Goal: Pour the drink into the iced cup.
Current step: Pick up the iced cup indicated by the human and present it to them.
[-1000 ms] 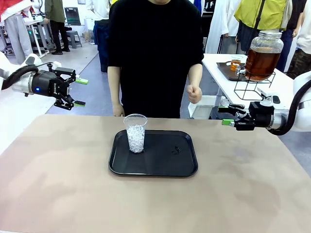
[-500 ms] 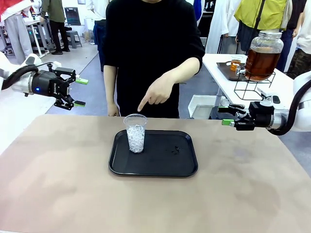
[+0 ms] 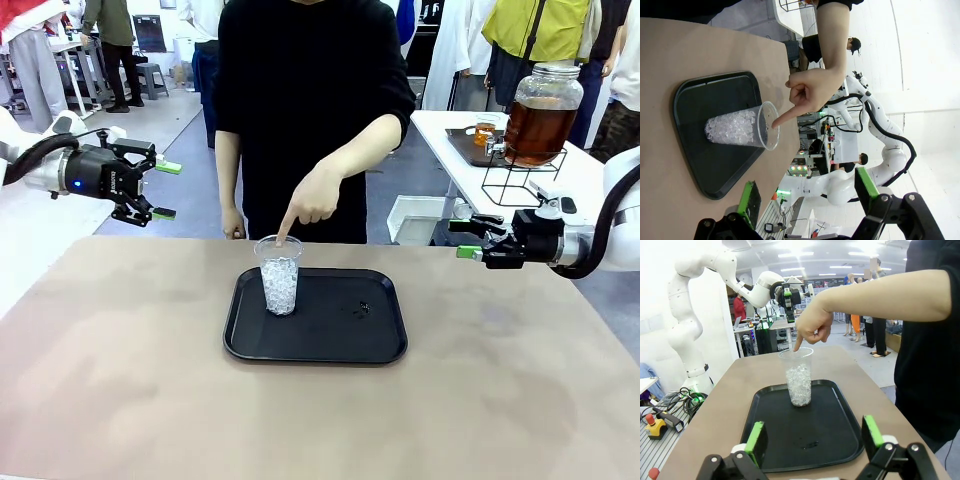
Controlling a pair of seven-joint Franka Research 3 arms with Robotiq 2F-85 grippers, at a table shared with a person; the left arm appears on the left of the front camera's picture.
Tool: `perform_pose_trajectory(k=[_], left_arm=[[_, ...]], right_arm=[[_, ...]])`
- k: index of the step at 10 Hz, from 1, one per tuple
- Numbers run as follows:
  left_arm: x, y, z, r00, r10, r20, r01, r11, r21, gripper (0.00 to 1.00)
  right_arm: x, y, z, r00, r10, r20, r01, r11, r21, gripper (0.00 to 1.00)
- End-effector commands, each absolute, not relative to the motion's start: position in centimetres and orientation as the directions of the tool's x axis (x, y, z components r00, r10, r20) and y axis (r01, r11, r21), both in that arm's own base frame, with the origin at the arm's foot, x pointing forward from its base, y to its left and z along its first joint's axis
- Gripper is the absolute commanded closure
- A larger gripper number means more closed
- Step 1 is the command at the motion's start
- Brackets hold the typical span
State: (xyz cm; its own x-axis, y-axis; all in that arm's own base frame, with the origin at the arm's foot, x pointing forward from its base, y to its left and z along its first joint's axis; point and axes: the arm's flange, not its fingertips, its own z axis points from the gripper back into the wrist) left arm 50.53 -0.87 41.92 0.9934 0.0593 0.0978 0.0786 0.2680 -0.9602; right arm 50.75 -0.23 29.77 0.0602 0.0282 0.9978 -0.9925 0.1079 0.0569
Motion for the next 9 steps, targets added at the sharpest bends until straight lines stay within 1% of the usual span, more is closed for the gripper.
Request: perform_pose_trajectory(k=[1,6,8,9], left_arm=[[50.4,-0.9,42.0,0.993,0.06,0.1,0.081,0.27,-0.959,0.0],[50.5,-0.9,41.9,0.993,0.059,0.098,0.079,0.268,-0.96,0.0],[51.1,-1.1,42.0,0.931,-0.062,0.359,0.362,0.267,-0.893,0.0],[51.4,-1.1,41.9,0.876,-0.111,0.47,0.483,0.217,-0.848,0.0]], right_arm=[[50.9,-0.3,30.0,0.057,0.031,0.998,-0.992,0.112,0.053,0.0],[50.9,-0.3,30.0,0.057,0.031,0.998,-0.992,0.112,0.053,0.0],[50.9,-0.3,30.0,0.057,0.031,0.998,-0.992,0.112,0.053,0.0],[50.9,-0.3,30.0,0.057,0.031,0.998,-0.992,0.112,0.053,0.0]])
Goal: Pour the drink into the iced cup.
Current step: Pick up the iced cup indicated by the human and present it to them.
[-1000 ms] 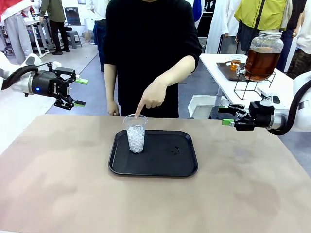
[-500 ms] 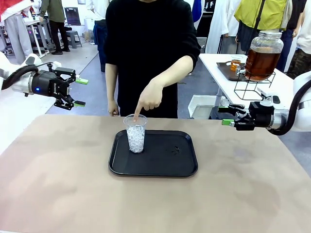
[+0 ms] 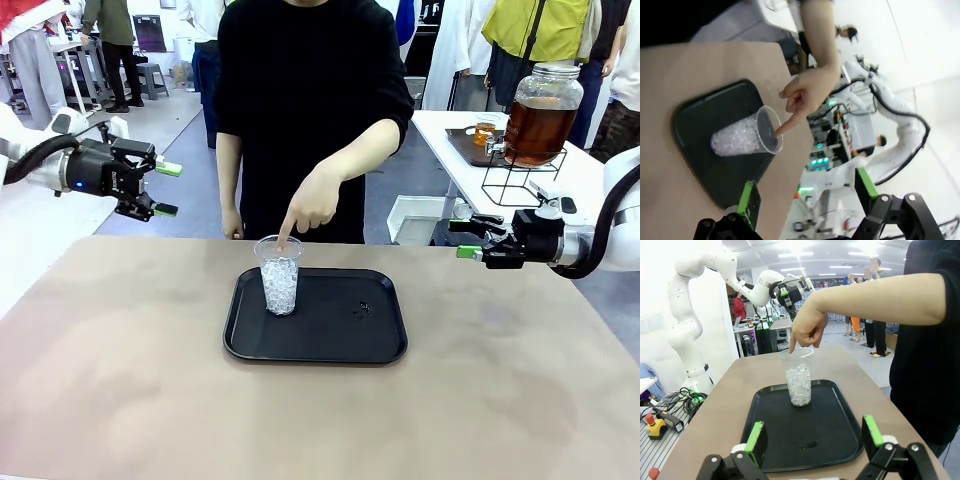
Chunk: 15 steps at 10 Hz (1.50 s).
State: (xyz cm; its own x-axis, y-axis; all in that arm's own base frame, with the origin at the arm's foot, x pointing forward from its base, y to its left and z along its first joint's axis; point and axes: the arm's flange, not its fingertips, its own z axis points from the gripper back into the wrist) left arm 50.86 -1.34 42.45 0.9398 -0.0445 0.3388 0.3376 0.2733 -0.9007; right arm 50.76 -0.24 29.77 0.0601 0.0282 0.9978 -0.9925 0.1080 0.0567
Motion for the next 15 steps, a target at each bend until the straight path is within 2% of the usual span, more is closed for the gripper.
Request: perform_pose_trajectory(k=[1,3,4,5,9,12,15], left_arm=[[51.4,-1.1,41.7,0.82,-0.15,0.553,0.573,0.19,-0.797,0.0],[51.1,-0.9,41.6,0.727,-0.215,0.652,0.682,0.115,-0.723,0.0],[51.1,-0.7,41.7,0.724,-0.235,0.648,0.682,0.104,-0.724,0.0],[50.9,-1.7,42.1,0.769,-0.176,0.615,0.639,0.183,-0.747,0.0],[51.0,-1.4,41.6,0.752,-0.196,0.629,0.658,0.167,-0.734,0.0],[52.1,-1.4,39.4,0.517,-0.165,0.84,0.855,0.126,-0.502,0.0],[52.3,-2.4,37.1,0.278,-0.186,0.942,0.954,0.169,-0.248,0.0]], right_arm=[[50.9,-0.3,30.0,0.057,0.031,0.998,-0.992,0.112,0.053,0.0],[50.9,-0.3,30.0,0.057,0.031,0.998,-0.992,0.112,0.053,0.0],[50.9,-0.3,30.0,0.057,0.031,0.998,-0.992,0.112,0.053,0.0],[50.9,-0.3,30.0,0.057,0.031,0.998,-0.992,0.112,0.053,0.0],[50.9,-0.3,30.0,0.057,0.031,0.998,-0.992,0.112,0.053,0.0],[50.9,-0.3,30.0,0.057,0.031,0.998,-0.992,0.112,0.053,0.0],[50.9,-0.3,30.0,0.057,0.031,0.998,-0.992,0.112,0.053,0.0]])
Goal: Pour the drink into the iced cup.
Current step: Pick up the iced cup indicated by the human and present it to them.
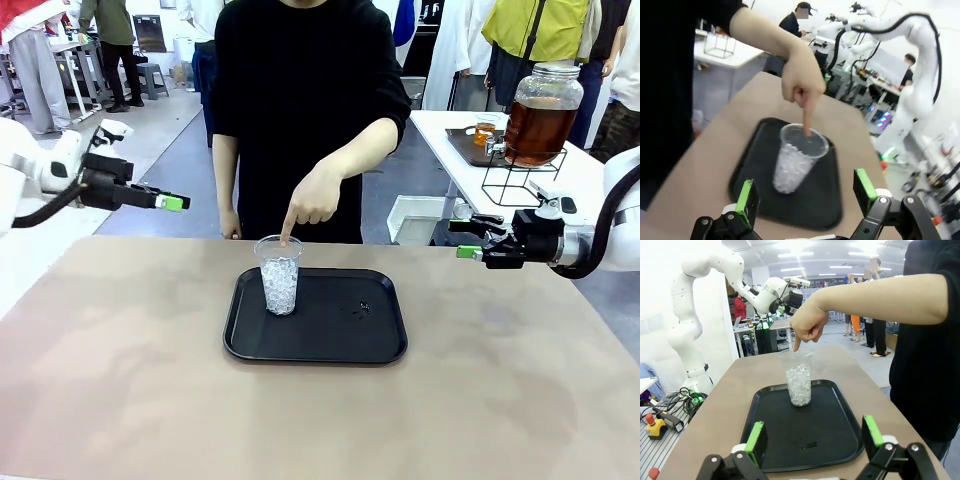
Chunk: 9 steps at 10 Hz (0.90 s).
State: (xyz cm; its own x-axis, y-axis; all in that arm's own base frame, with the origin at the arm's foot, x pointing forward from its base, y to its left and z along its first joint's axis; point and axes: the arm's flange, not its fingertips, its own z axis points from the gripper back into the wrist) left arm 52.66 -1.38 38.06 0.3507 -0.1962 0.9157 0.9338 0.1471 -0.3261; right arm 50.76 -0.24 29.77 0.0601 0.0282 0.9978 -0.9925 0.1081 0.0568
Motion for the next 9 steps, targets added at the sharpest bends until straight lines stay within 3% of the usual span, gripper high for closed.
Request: perform_pose_trajectory(k=[1,3,5,9], left_arm=[[52.2,-2.9,36.2,0.251,-0.213,0.944,0.965,0.133,-0.226,0.0],[51.8,-3.1,34.5,0.174,-0.194,0.965,0.979,0.138,-0.149,0.0],[51.5,-3.0,34.1,0.195,-0.205,0.959,0.98,0.077,-0.183,0.0],[52.0,-3.1,34.5,0.2,-0.225,0.954,0.978,0.108,-0.179,0.0]], right_arm=[[50.9,-0.3,30.0,0.057,0.031,0.998,-0.992,0.112,0.053,0.0],[50.9,-0.3,30.0,0.057,0.031,0.998,-0.992,0.112,0.053,0.0],[50.9,-0.3,30.0,0.057,0.031,0.998,-0.992,0.112,0.053,0.0],[50.9,-0.3,30.0,0.057,0.031,0.998,-0.992,0.112,0.053,0.0]])
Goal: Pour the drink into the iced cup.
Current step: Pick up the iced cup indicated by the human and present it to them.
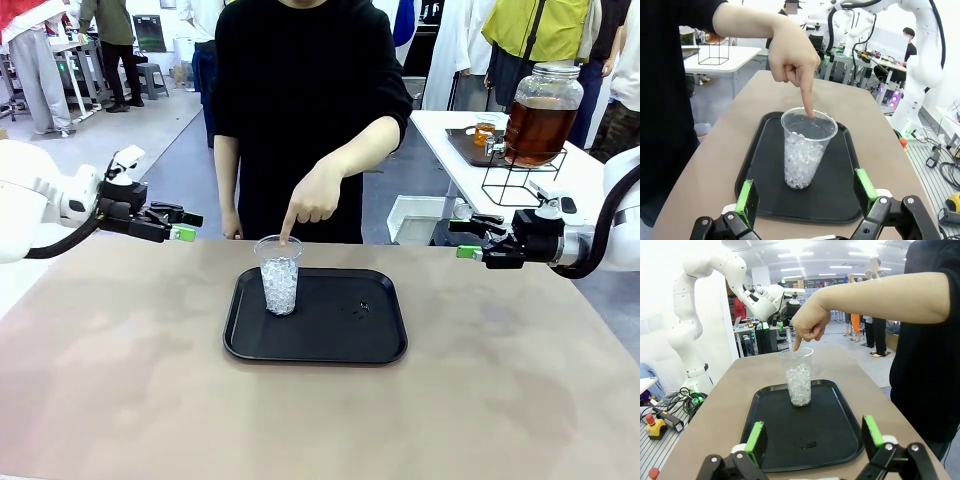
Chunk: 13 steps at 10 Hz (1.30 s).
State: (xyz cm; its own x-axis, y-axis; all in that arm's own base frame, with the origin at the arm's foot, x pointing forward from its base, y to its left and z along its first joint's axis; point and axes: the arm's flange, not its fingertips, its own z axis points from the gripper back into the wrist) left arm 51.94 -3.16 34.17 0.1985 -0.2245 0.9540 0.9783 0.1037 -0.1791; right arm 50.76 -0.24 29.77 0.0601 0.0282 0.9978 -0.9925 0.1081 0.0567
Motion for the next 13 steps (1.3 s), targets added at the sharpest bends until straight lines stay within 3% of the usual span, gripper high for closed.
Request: perform_pose_trajectory(k=[1,3,8,13], left_arm=[[52.0,-3.1,34.5,0.2,-0.225,0.954,0.978,0.108,-0.179,0.0],[51.9,-3.2,34.2,0.198,-0.225,0.954,0.978,0.104,-0.179,0.0],[52.5,-4.8,30.5,-0.054,-0.194,0.979,0.996,0.061,0.067,0.0],[52.6,-8.0,26.0,-0.088,-0.149,0.985,0.991,0.082,0.101,0.0]], right_arm=[[50.9,-0.3,30.0,0.057,0.031,0.998,-0.992,0.112,0.053,0.0],[50.9,-0.3,30.0,0.057,0.031,0.998,-0.992,0.112,0.053,0.0],[50.9,-0.3,30.0,0.057,0.031,0.998,-0.992,0.112,0.053,0.0],[50.9,-0.3,30.0,0.057,0.031,0.998,-0.992,0.112,0.053,0.0]])
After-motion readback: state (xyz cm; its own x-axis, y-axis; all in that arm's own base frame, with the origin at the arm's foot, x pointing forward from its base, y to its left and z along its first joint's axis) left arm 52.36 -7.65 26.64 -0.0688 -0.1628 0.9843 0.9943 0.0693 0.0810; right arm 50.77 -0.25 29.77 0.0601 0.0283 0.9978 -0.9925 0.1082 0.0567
